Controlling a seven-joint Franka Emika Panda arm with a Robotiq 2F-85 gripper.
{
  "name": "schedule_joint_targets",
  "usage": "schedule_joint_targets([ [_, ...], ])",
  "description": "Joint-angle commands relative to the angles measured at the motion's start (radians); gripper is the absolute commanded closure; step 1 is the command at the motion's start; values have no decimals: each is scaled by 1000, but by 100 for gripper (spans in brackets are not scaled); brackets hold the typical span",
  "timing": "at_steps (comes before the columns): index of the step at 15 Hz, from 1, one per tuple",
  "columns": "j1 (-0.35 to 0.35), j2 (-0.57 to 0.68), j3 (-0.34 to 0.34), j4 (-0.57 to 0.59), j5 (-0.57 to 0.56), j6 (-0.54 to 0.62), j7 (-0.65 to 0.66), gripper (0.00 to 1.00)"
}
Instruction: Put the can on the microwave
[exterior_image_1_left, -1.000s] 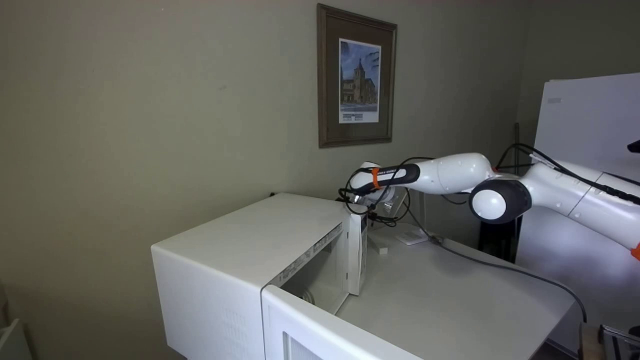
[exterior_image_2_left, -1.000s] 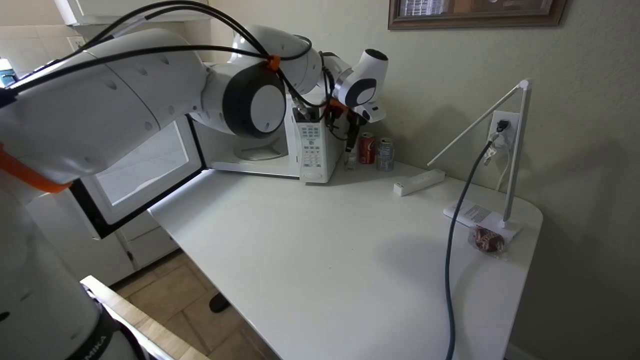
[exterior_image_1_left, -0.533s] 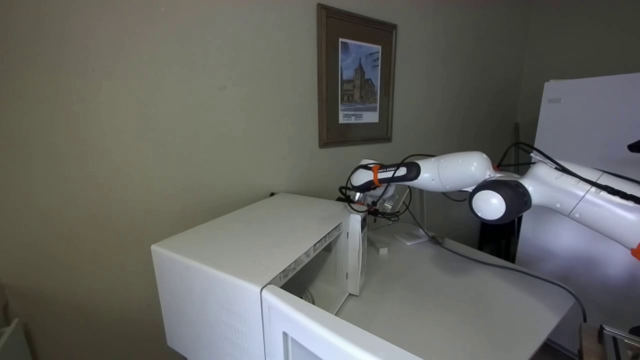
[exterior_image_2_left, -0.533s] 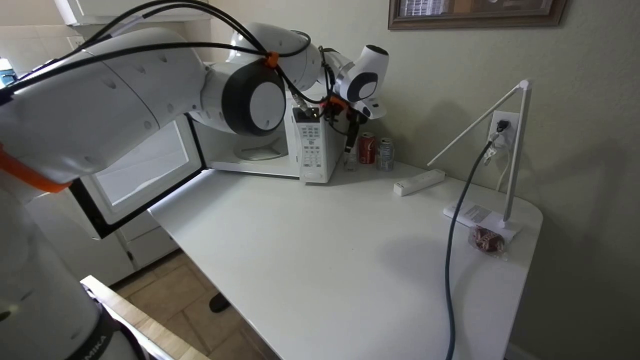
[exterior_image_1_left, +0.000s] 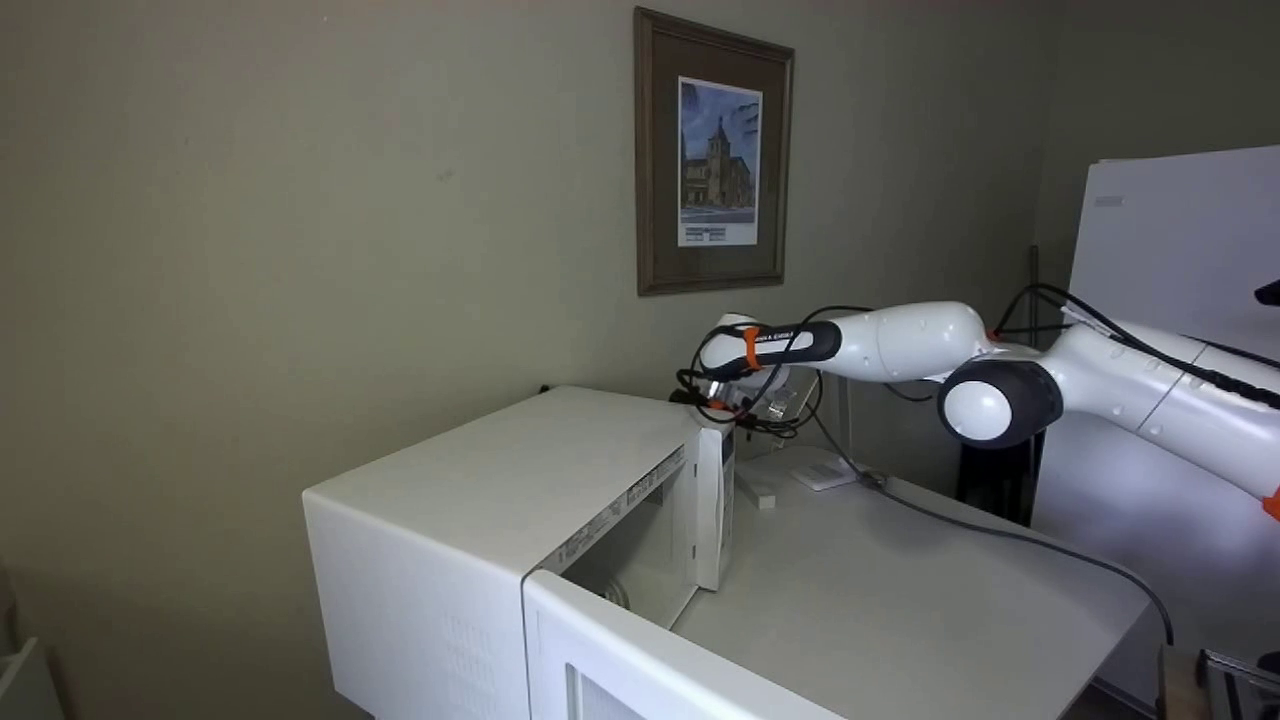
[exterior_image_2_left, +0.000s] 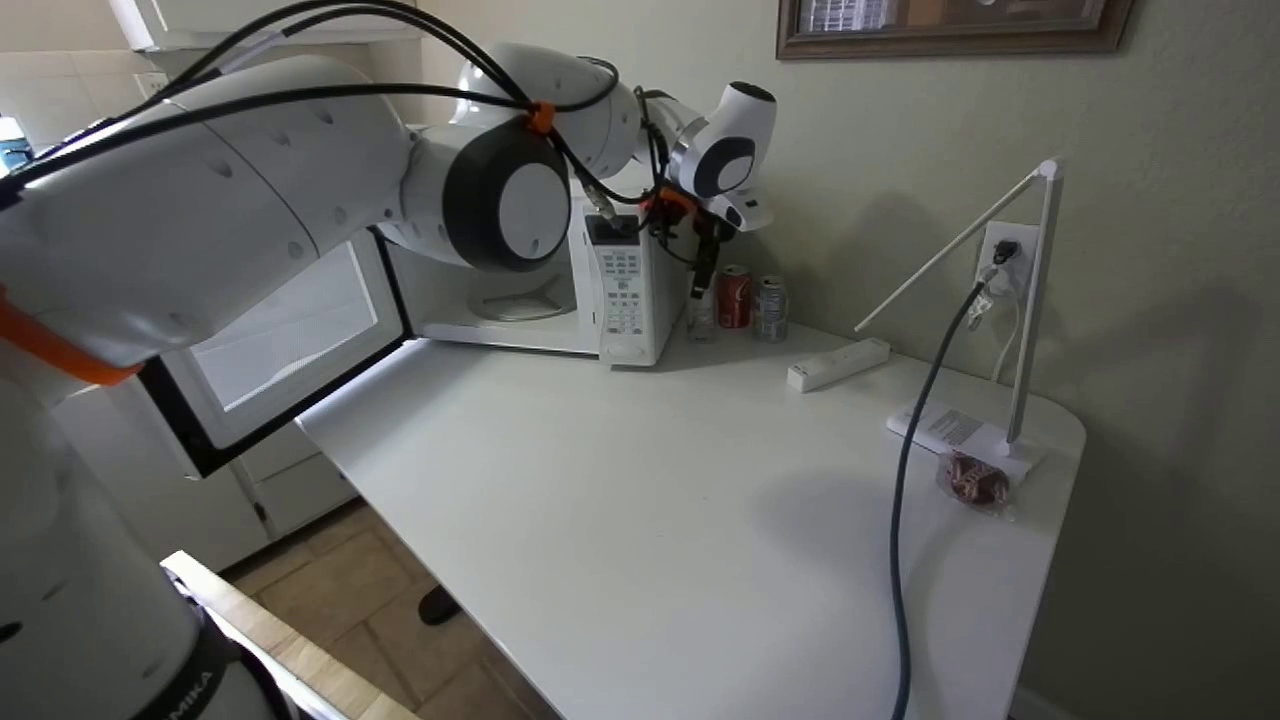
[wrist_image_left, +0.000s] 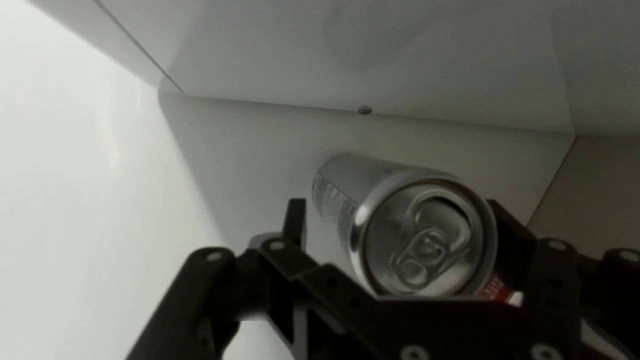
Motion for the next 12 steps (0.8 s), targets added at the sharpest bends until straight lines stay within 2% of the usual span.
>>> schedule_joint_targets([
  [1, 24, 14, -9, 35, -16, -6, 22, 38],
  [2, 24, 14, -9, 39, -16, -8, 20, 42],
  [4, 26, 15, -11, 40, -20, -9, 19, 38],
  [5, 26, 14, -12, 41, -20, -10, 18, 42],
  [6, 27, 13, -14, 41, -22, -10, 16, 63],
  [12, 34, -29, -16, 33, -40, -62, 6, 63],
])
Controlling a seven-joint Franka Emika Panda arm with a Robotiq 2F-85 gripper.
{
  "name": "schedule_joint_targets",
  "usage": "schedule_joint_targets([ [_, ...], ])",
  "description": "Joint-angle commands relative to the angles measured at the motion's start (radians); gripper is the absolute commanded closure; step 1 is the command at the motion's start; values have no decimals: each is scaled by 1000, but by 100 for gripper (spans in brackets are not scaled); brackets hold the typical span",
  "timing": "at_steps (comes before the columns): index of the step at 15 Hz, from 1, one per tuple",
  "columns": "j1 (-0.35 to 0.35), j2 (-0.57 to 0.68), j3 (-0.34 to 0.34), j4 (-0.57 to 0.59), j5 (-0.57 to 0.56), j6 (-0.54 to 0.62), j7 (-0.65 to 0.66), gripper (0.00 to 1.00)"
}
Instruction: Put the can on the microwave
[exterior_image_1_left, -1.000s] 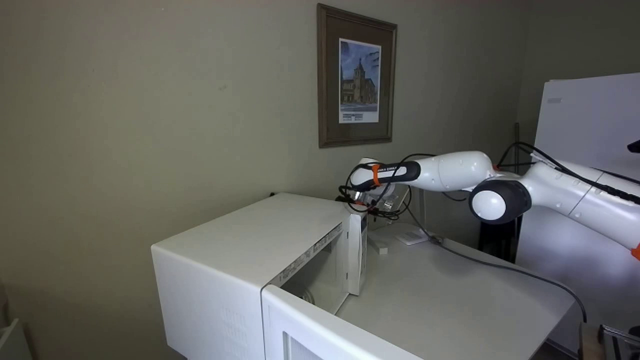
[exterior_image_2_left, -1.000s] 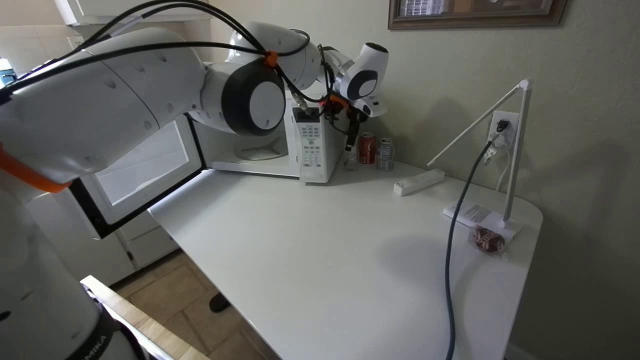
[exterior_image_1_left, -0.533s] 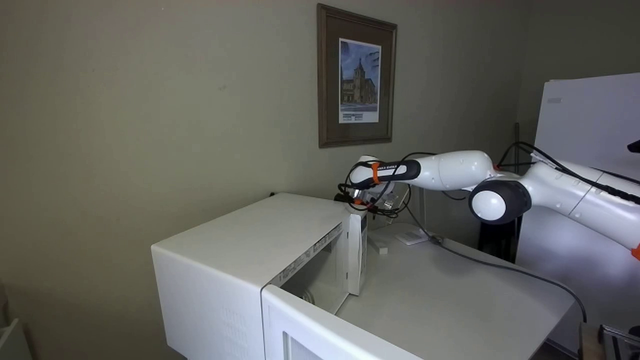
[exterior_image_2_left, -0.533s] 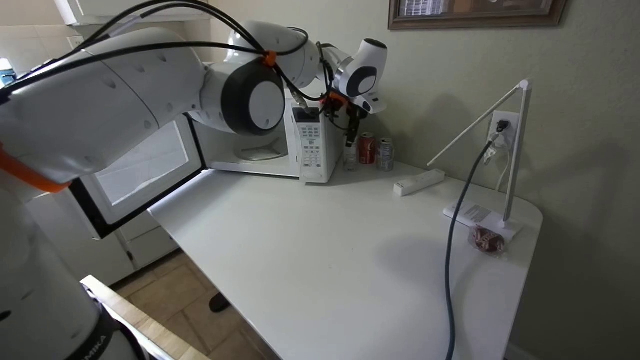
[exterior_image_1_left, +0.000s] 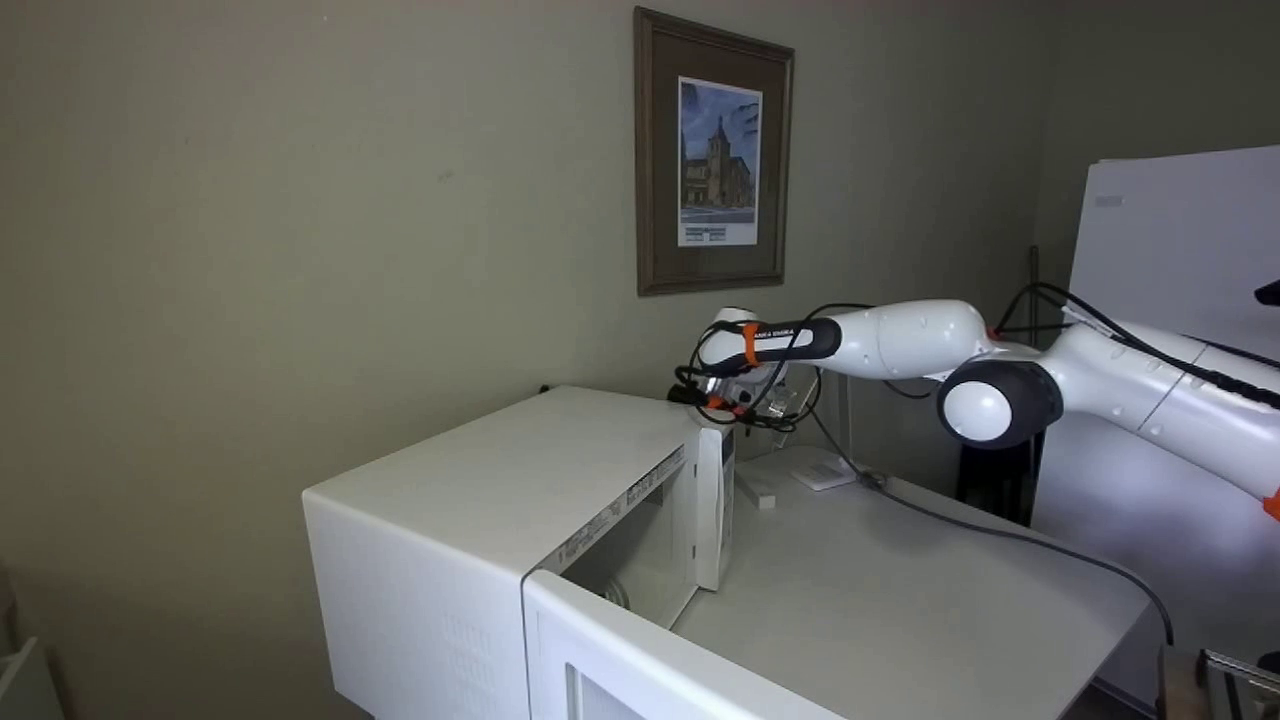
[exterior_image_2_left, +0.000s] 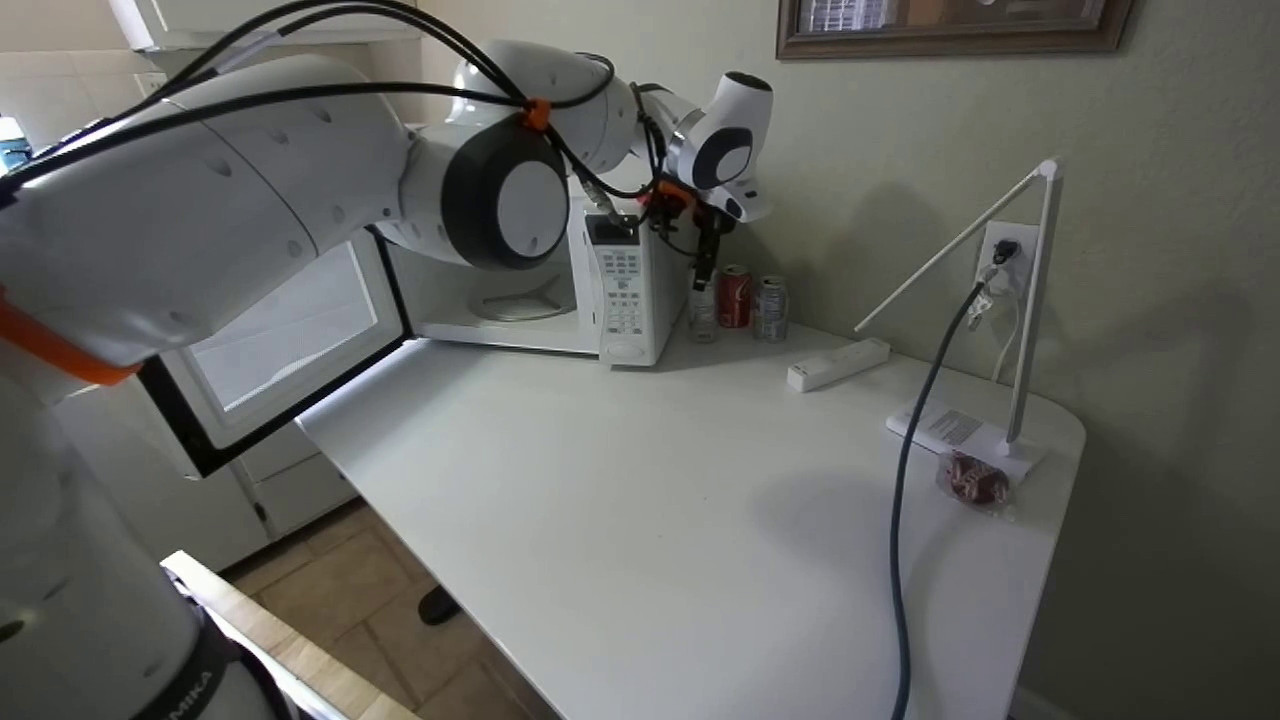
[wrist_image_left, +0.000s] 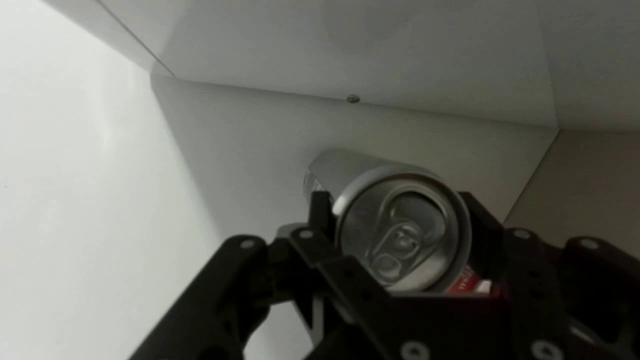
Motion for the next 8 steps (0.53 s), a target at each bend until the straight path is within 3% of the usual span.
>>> schedule_joint_targets([
  [1, 27, -42, -11, 5, -30, -82, 10, 63],
  [8, 51, -197, -34, 22, -139, -414, -50, 63],
])
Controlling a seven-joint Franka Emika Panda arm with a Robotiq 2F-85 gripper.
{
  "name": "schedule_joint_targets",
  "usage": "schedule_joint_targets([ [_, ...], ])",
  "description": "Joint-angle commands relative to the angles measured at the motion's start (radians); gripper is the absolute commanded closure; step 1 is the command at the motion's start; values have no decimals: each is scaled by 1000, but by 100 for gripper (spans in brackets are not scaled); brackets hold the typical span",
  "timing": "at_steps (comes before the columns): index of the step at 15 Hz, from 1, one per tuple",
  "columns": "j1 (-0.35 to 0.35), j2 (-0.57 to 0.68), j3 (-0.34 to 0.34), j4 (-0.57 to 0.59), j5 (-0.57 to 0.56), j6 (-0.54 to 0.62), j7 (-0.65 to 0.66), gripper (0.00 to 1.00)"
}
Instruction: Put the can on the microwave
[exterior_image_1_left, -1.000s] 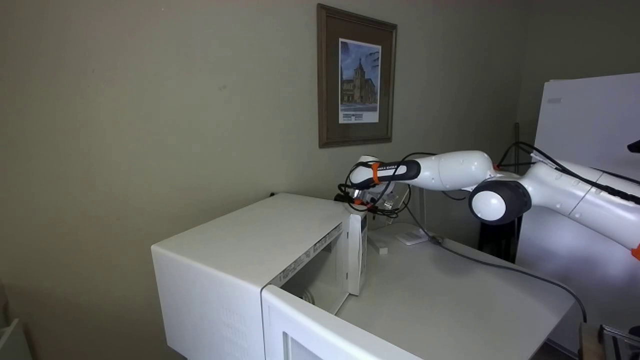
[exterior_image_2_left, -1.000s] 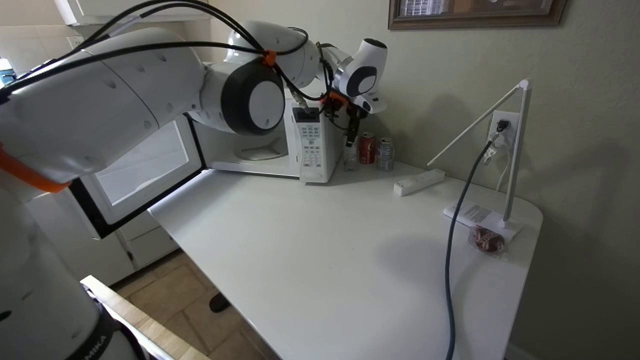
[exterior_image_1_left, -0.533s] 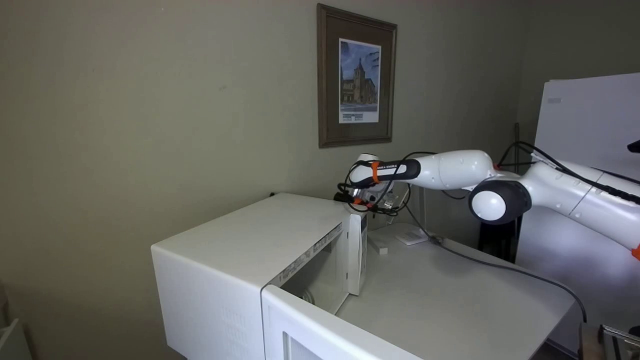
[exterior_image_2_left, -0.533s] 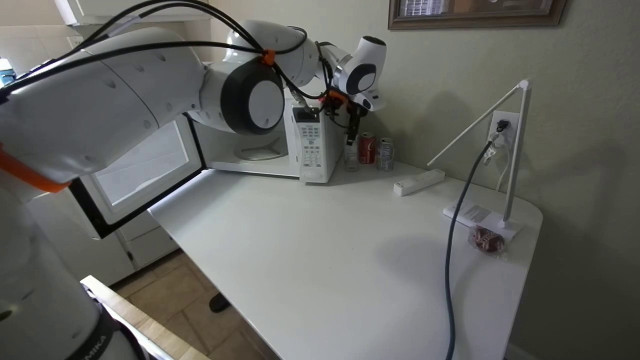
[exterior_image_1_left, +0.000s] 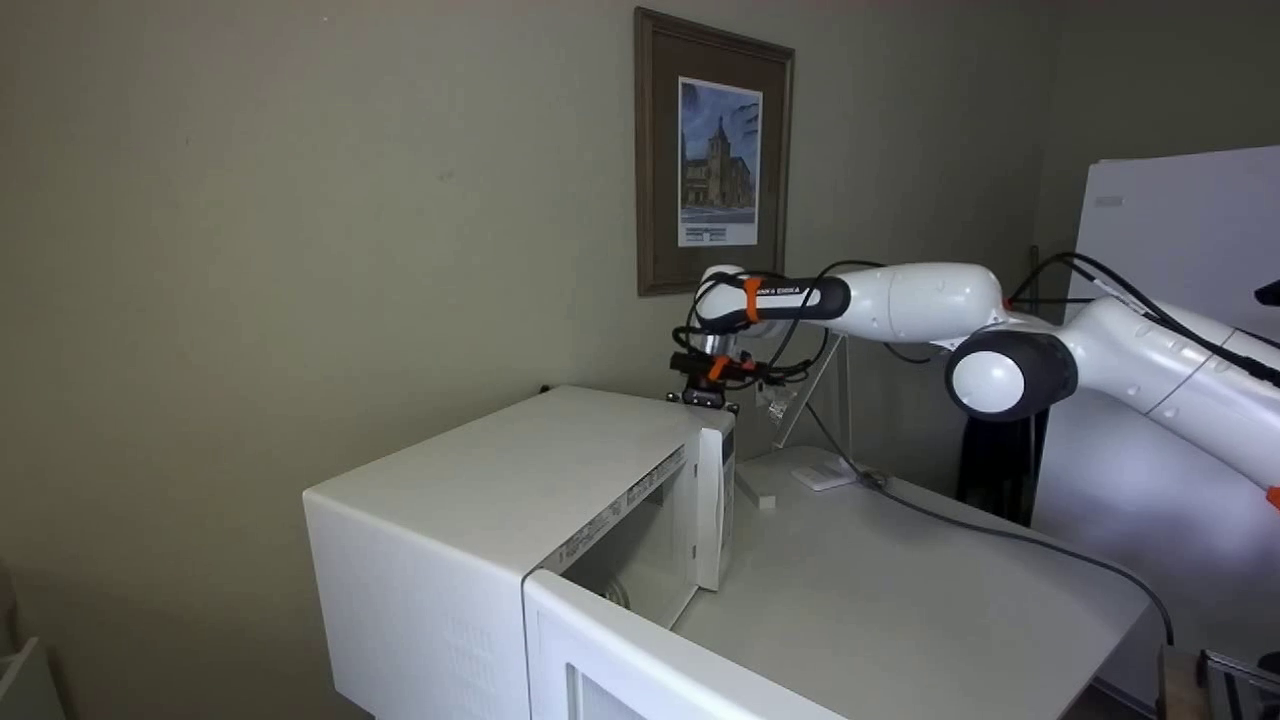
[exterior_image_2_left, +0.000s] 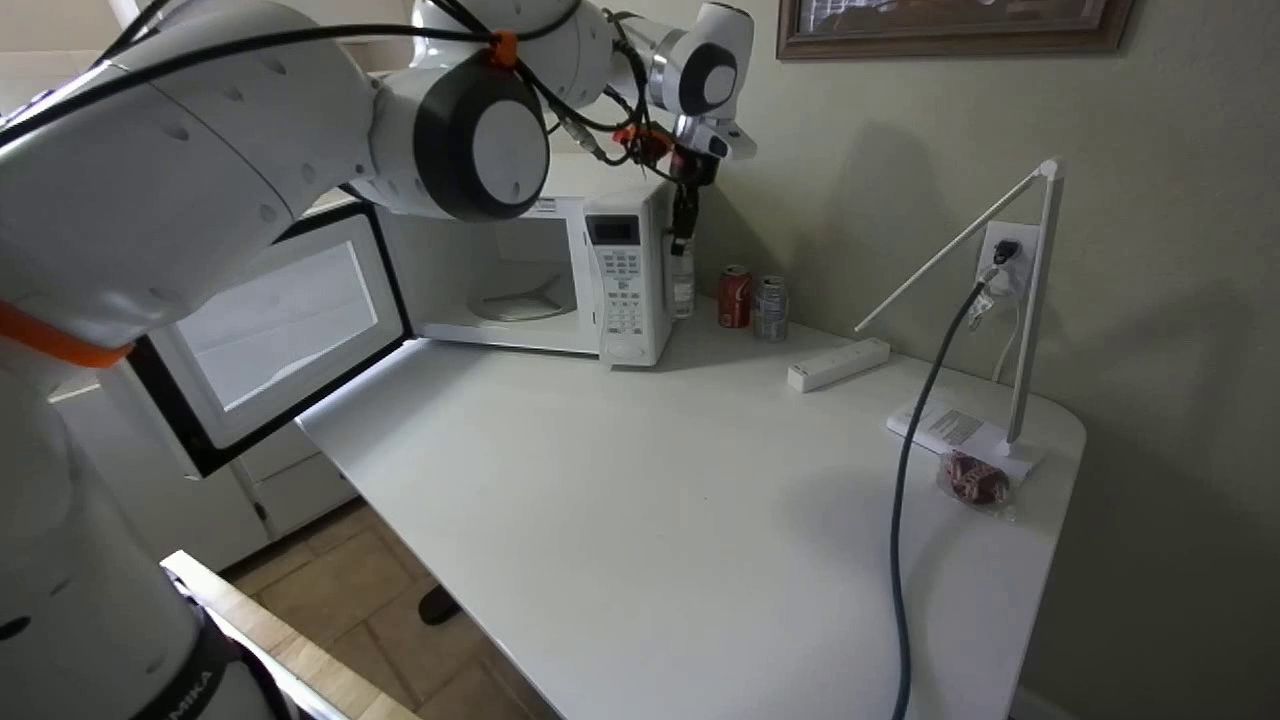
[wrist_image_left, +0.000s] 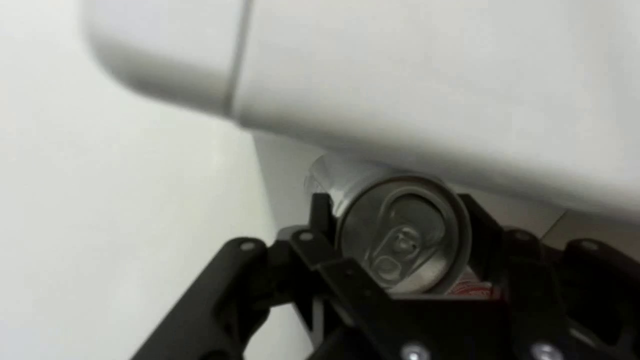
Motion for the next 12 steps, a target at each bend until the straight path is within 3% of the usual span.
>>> schedule_joint_targets([
  [1, 18, -85, -34, 18, -71, -149, -34, 63],
  [5, 13, -141, -52, 53, -115, -236, -58, 63],
  [12, 21, -219, -44, 112, -106, -263, -76, 63],
])
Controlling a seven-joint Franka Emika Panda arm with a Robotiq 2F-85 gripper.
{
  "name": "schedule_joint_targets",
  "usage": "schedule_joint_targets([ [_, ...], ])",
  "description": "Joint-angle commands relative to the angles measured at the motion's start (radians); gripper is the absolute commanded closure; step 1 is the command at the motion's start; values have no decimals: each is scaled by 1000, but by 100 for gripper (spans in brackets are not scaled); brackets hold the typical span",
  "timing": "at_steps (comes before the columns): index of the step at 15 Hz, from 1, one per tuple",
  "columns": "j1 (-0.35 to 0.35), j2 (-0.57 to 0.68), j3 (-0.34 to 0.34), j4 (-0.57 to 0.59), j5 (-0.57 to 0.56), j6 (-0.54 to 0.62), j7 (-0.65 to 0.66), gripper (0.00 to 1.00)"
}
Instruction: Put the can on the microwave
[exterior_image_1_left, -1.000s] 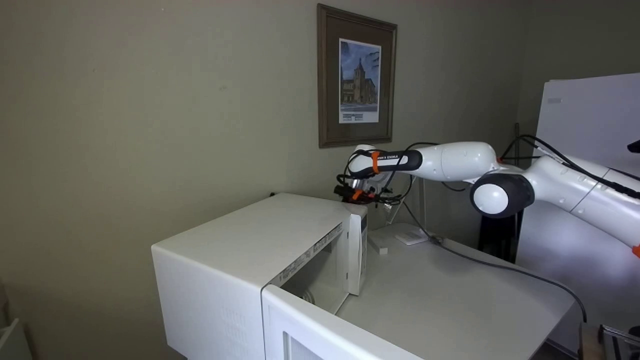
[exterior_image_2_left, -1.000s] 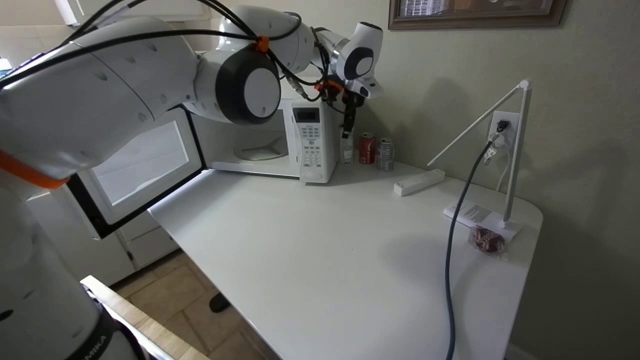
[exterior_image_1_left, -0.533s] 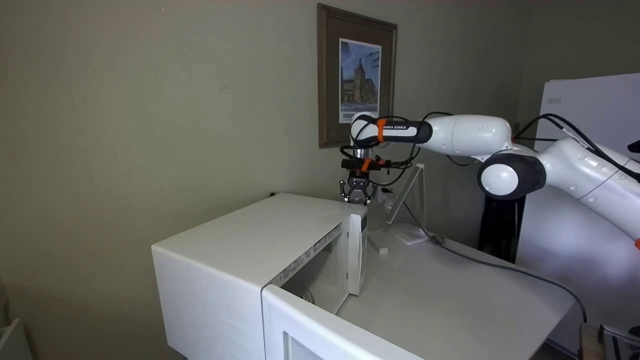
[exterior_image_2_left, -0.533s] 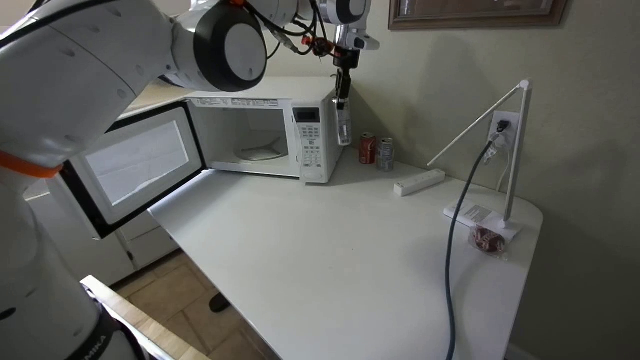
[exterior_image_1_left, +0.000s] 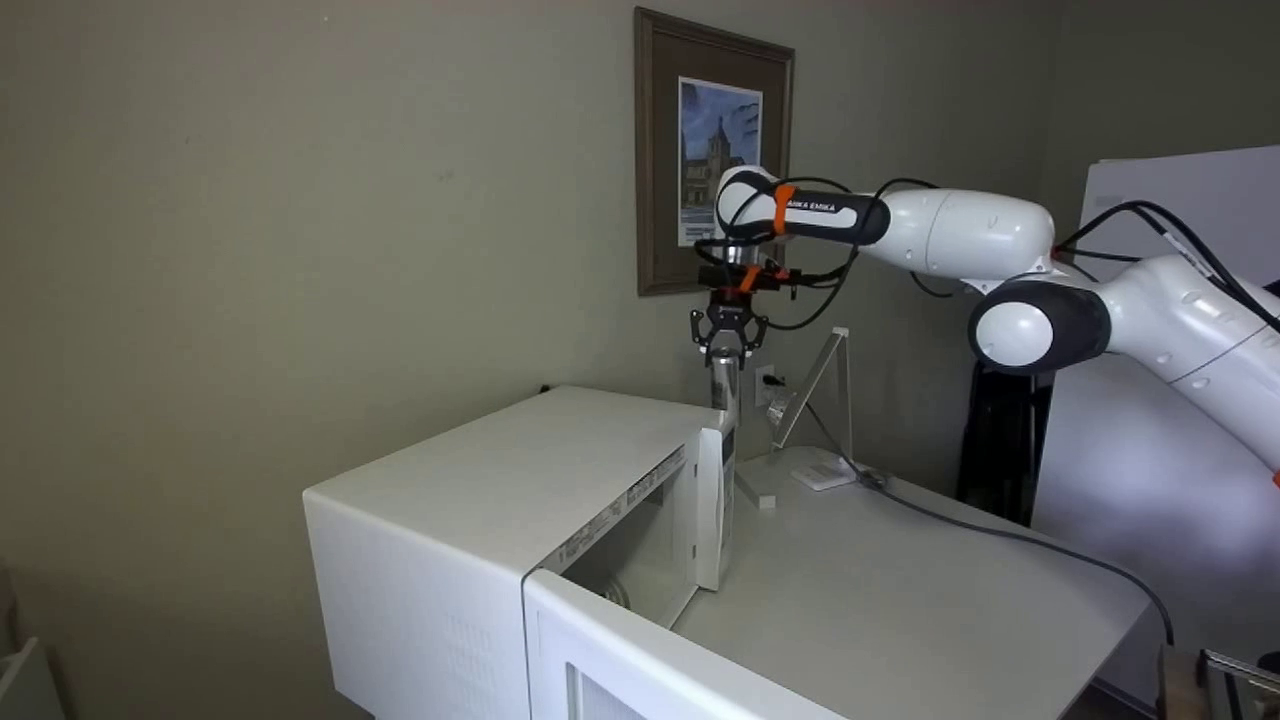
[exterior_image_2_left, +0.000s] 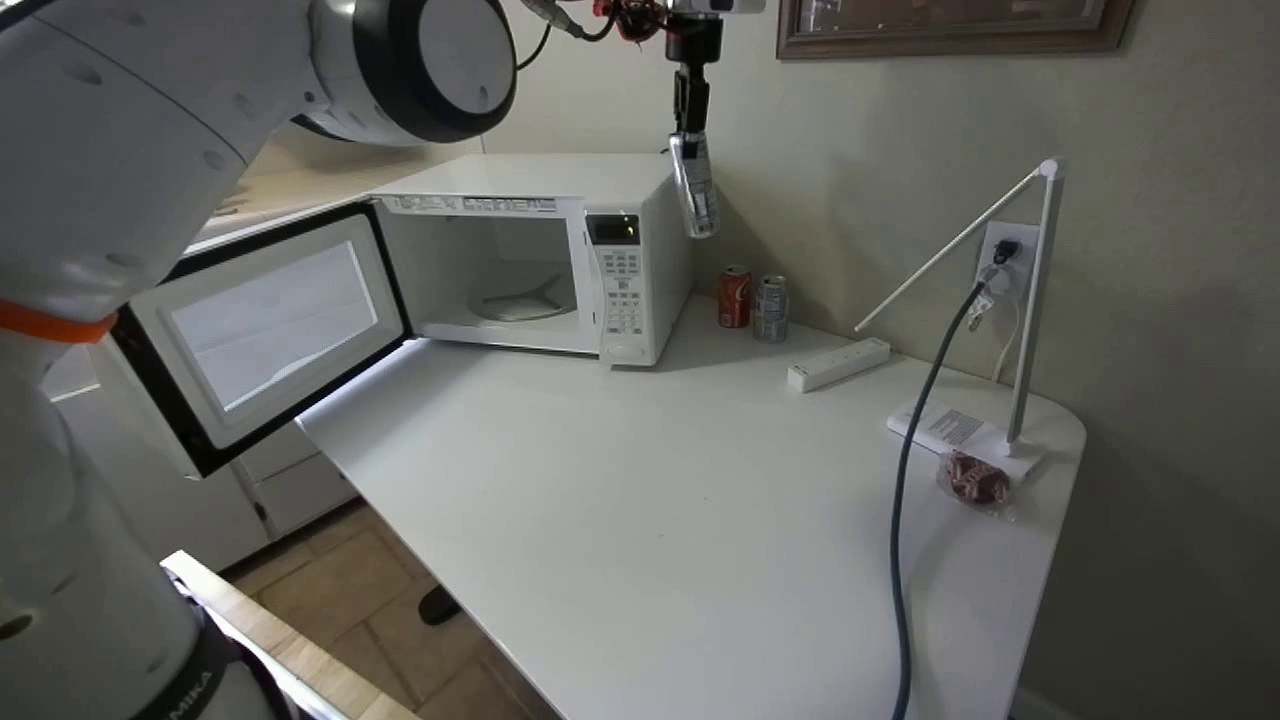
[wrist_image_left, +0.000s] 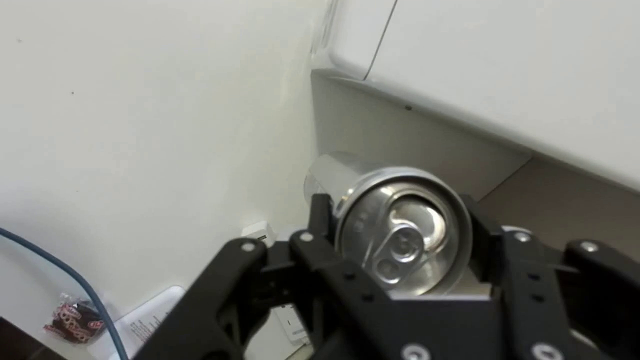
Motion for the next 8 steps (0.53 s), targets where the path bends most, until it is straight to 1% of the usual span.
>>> schedule_joint_targets([
  [1, 17, -48, 5, 33, -4, -48, 1, 63],
  [2, 14, -10, 18, 134, -4, -94, 8, 63],
  [3, 18, -19, 24, 146, -1, -109, 14, 63],
  [4, 26, -62, 27, 96, -3, -95, 17, 63],
  [5, 33, -86, 31, 72, -3, -83, 19, 63],
  [8, 55, -108, 43, 74, 2, -75, 46, 63],
])
